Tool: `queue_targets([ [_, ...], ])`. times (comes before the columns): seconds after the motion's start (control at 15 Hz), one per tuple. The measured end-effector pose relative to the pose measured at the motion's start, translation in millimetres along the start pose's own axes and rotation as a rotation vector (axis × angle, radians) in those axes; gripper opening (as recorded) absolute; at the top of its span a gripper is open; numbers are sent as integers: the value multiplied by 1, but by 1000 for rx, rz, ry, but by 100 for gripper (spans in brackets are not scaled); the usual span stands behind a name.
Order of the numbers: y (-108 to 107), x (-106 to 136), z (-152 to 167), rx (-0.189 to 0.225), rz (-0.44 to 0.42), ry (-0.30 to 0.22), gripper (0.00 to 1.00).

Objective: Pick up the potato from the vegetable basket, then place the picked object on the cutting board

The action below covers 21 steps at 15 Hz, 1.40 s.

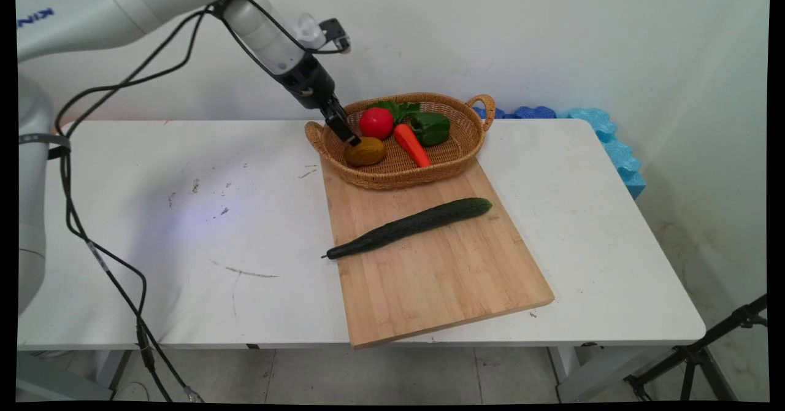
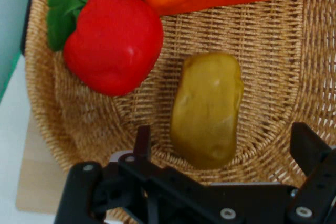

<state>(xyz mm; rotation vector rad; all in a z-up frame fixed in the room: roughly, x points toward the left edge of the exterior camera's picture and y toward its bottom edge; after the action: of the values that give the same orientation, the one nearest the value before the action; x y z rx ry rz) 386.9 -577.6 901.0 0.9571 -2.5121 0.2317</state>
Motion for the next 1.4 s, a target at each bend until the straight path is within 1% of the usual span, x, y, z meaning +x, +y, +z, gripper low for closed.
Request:
queue_targets([
  [0.27,-5,5,23,-19,13,-22,100],
  [0.6,-9,8,41,-31,40,-34,100],
  [0.67,-10,9,43,-31,44,-35,0],
  [1.07,-7,10,47,-37,75,-38,0],
  [1.2,-4,11,42,-36,75,-27,0],
  [1.4,2,14,18,-29,52,6,0],
])
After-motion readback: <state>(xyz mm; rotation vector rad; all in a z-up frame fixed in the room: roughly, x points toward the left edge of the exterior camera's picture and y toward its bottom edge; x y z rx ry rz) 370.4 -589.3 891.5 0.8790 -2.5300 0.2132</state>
